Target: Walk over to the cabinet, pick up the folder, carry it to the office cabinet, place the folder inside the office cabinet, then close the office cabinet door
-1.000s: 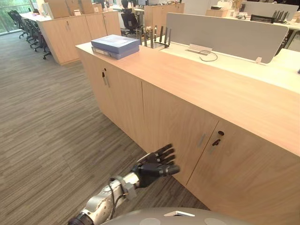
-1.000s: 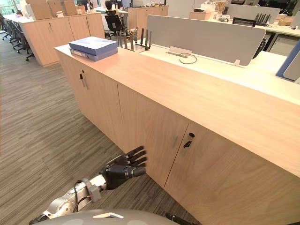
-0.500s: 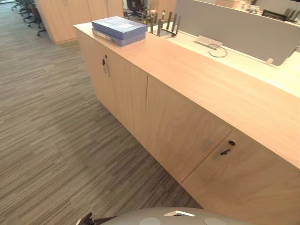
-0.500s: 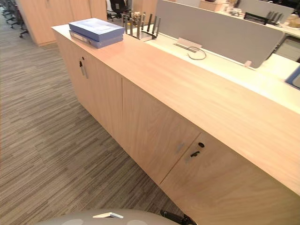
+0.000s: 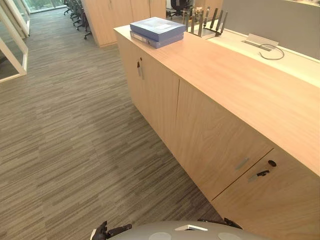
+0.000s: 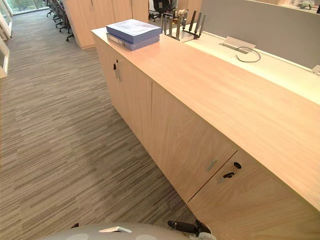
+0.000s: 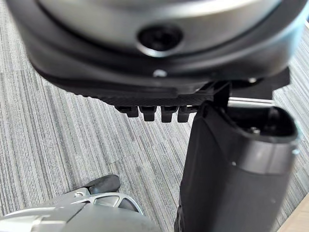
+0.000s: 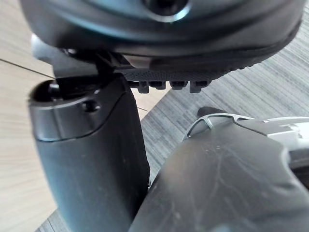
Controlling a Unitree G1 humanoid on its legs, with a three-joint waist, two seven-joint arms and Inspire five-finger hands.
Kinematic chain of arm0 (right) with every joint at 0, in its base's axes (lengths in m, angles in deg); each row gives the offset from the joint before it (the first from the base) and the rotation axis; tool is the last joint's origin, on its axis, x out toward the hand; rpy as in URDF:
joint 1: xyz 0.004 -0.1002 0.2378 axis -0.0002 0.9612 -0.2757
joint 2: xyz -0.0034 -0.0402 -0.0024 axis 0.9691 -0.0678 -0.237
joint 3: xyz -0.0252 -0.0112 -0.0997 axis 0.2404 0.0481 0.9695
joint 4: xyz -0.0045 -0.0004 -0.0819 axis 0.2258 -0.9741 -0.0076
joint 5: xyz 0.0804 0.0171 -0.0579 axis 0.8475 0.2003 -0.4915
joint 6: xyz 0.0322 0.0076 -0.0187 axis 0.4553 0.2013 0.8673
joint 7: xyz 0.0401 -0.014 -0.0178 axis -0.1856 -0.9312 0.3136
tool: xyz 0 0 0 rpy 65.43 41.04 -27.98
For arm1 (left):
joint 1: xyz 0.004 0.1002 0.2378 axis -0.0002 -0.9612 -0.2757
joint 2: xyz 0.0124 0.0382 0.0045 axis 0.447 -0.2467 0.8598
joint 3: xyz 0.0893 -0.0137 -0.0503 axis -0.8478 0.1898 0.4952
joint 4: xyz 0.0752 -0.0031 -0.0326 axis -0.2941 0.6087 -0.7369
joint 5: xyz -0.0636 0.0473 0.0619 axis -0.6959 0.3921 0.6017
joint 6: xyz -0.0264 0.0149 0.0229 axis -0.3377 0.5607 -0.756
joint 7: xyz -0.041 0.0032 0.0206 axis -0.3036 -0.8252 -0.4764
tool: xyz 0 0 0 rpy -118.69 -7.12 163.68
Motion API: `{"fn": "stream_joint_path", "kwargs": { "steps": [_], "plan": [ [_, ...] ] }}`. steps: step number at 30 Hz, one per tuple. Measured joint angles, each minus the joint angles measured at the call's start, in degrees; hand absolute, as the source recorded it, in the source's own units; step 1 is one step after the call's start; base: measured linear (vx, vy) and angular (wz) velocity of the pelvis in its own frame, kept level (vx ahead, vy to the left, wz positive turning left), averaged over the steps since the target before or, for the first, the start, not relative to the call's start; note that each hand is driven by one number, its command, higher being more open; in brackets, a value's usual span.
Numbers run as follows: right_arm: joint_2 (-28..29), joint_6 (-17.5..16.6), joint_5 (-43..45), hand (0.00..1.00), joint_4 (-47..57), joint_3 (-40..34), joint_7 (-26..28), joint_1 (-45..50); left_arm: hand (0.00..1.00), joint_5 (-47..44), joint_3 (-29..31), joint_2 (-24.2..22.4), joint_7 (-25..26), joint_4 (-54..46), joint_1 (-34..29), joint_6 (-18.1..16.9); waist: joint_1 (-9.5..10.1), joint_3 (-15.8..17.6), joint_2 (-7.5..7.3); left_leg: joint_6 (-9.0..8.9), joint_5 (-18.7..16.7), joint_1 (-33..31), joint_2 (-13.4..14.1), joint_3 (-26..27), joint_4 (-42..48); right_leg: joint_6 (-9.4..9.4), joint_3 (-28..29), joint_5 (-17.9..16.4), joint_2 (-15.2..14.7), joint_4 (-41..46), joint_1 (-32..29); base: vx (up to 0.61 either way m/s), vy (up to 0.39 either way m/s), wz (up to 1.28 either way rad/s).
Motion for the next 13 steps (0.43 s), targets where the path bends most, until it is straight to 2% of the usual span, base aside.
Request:
{"fn": "stream_joint_path", "kwargs": {
  "steps": [4, 5, 13],
  "plan": [
    [-0.35, 0.07, -0.12, 1.00, -0.34, 2.29, -0.44, -0.33, 1.00, 3.34, -4.13, 1.24, 0.07, 0.13, 1.63, -0.30, 1.00, 0.11, -0.25, 0.05, 0.24, -0.33, 0.01, -0.49, 0.00, 0.00, -0.45, 0.00, 0.04, -0.01, 0.07, 0.00, -0.022, 0.08],
    [-0.40, 0.15, -0.28, 1.00, -0.94, 2.73, -0.55, -0.92, 1.00, 4.14, -7.18, 2.22, 0.03, 1.01, 2.54, -0.77, 0.95, 0.05, -0.27, 0.00, 0.30, -0.34, 0.00, -0.55, 0.01, -0.03, -0.73, -0.01, 0.07, -0.02, 0.15, 0.03, -0.033, 0.04],
    [-0.37, 0.27, -2.47, 1.00, -1.33, 2.48, -0.59, -1.38, 1.00, 4.14, -8.22, 2.61, -0.56, 1.73, 3.24, -0.77, 1.04, -0.05, -0.21, -0.07, 0.65, -0.29, 0.22, -0.76, 0.00, -0.08, -1.04, -0.04, 0.24, 0.00, 0.38, 0.00, -0.004, 0.00]
  ]
}}
